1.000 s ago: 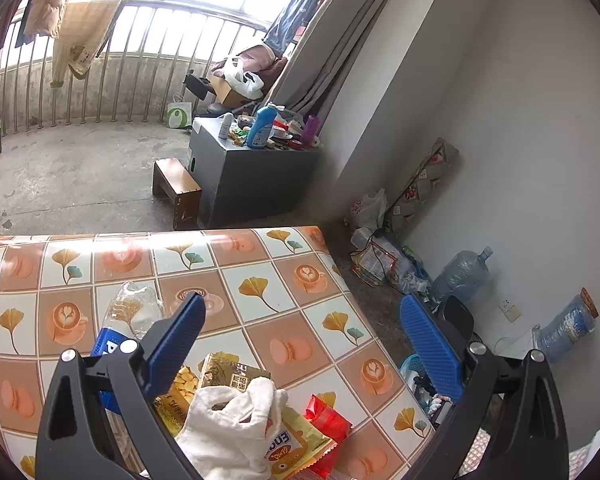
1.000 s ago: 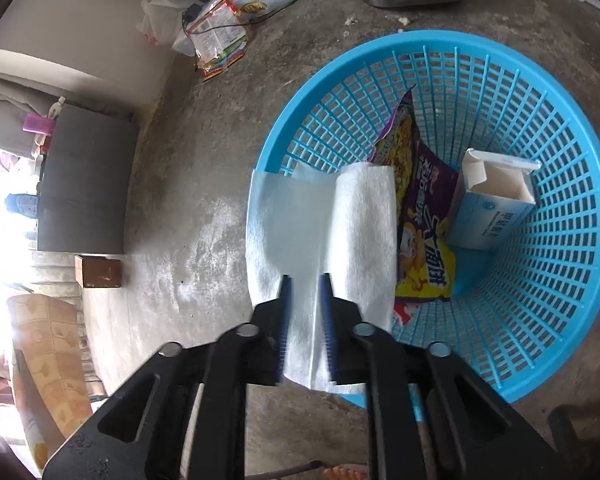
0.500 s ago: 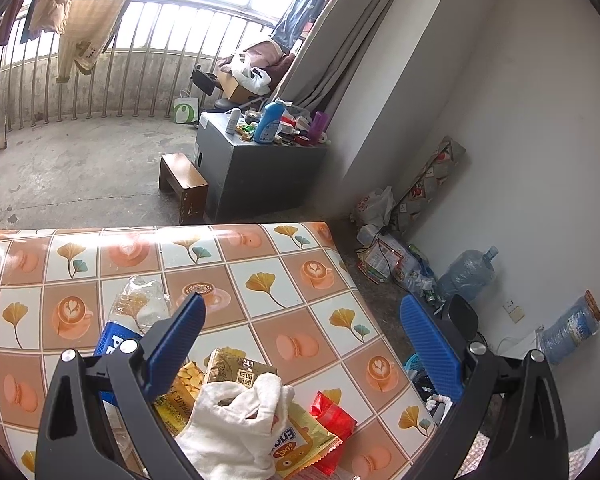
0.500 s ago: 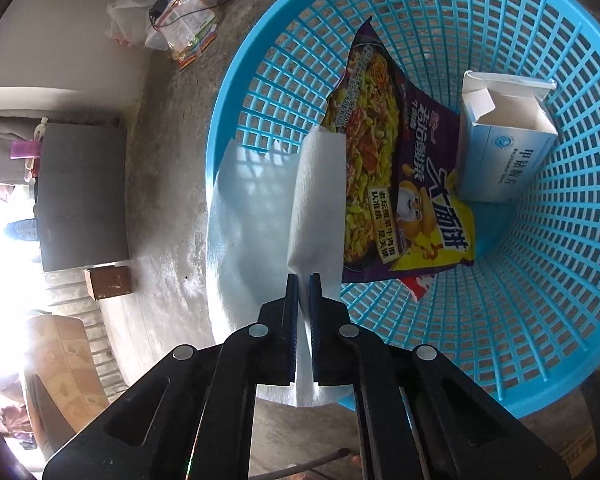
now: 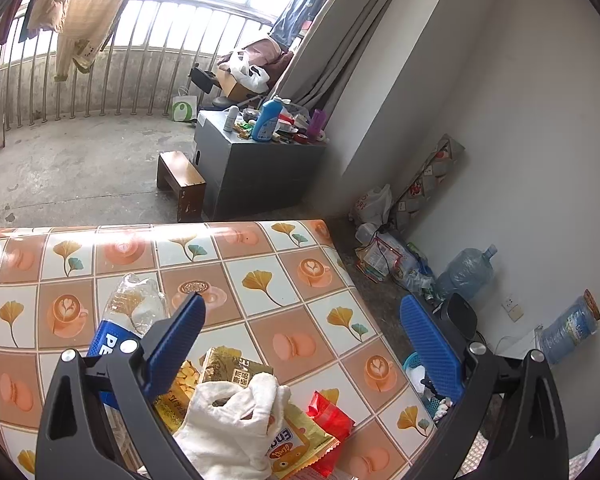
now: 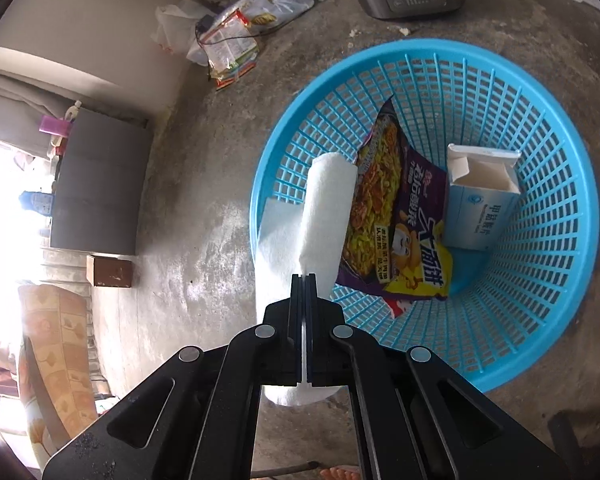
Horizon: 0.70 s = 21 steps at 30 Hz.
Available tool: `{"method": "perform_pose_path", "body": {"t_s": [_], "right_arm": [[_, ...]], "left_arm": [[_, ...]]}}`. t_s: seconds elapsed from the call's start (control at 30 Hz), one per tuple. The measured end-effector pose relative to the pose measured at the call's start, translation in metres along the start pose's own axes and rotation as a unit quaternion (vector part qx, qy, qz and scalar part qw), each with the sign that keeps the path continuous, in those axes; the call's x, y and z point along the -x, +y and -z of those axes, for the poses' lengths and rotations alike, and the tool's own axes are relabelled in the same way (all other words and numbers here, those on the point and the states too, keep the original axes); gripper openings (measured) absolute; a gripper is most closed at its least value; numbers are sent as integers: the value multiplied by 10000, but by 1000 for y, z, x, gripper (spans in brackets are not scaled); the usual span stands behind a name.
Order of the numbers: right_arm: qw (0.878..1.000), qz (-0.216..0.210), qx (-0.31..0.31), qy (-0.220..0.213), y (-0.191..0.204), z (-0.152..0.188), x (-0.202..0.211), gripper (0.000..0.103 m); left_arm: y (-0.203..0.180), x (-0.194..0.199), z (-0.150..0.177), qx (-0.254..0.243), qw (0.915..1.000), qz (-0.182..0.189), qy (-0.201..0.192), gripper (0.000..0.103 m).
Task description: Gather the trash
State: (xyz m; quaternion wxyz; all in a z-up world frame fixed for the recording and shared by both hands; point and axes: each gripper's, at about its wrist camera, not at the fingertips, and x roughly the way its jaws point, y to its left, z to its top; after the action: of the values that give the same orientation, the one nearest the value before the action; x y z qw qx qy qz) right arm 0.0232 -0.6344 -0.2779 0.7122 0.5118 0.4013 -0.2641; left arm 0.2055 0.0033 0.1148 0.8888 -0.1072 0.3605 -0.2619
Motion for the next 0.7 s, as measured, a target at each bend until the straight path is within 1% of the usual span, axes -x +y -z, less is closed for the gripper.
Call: {"method": "perform_pose_path", "body": {"t_s": [0.13,0.23,0.3,0.43,0.53,0.6,0.63,0.67,0.7], "right_arm": [[9991,18,-77,-424,-11,-2,29,0],[9966,252,-25,-782,-17,-2,49,0],[9947,384,-113,-944,-25,-3,57,0],[9934,602,-190,-957,-35,-5,53,0],[9911,917,-180,-949,-34,-9,41,0],[9895,1126,-231,-879,-35,-11,34,7],[9898,1127,-261,-833,-38,-11,31,9],[9903,1131,-266,-756,-38,-11,26,19],[9892,1240,-249,-734,-38,-10,25,29]], "left_arm": [[-1,3,1,-25,10000,29,-45,96],[-1,6,2,-54,9999,37,-80,96],[-1,8,2,-59,9999,45,-100,96],[-1,11,3,-58,9999,56,-120,96],[-2,13,3,-66,9999,67,-135,96],[-4,15,3,-71,9998,87,-153,96],[-4,16,4,-72,9998,94,-170,96],[-5,17,4,-76,9997,106,-183,96],[-5,18,5,-77,9997,110,-192,96]]}}
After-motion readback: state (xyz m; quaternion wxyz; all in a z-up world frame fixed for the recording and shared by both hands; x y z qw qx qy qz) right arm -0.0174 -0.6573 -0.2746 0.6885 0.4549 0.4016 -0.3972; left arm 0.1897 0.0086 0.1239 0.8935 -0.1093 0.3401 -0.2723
